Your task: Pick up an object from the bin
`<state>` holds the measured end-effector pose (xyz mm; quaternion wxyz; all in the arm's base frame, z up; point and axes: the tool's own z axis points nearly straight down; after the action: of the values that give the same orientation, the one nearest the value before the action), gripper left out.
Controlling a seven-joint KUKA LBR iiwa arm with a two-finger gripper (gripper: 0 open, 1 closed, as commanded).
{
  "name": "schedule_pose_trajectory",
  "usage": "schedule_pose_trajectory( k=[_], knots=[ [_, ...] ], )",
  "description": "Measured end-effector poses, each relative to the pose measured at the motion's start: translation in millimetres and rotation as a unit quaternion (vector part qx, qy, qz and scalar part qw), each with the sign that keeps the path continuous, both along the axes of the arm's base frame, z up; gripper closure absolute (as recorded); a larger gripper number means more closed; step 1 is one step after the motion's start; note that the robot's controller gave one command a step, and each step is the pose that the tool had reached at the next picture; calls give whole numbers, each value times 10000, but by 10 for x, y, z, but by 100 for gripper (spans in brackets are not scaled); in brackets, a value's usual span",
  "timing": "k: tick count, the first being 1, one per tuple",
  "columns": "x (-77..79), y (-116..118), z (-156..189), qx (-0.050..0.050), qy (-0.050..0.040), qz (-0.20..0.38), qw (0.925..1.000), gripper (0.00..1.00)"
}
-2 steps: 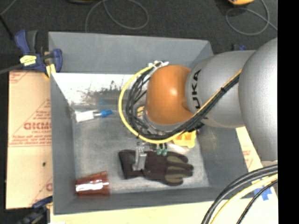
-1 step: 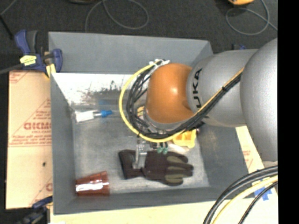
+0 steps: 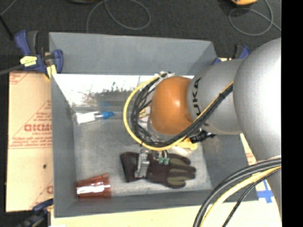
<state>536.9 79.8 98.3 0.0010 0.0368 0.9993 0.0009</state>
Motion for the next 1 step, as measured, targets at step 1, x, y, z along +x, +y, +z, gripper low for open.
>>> schedule_pose_trajectory(
  k=[1],
  knots=[
    [-71,-124,-295,0,11,-591,9982,0]
  ],
)
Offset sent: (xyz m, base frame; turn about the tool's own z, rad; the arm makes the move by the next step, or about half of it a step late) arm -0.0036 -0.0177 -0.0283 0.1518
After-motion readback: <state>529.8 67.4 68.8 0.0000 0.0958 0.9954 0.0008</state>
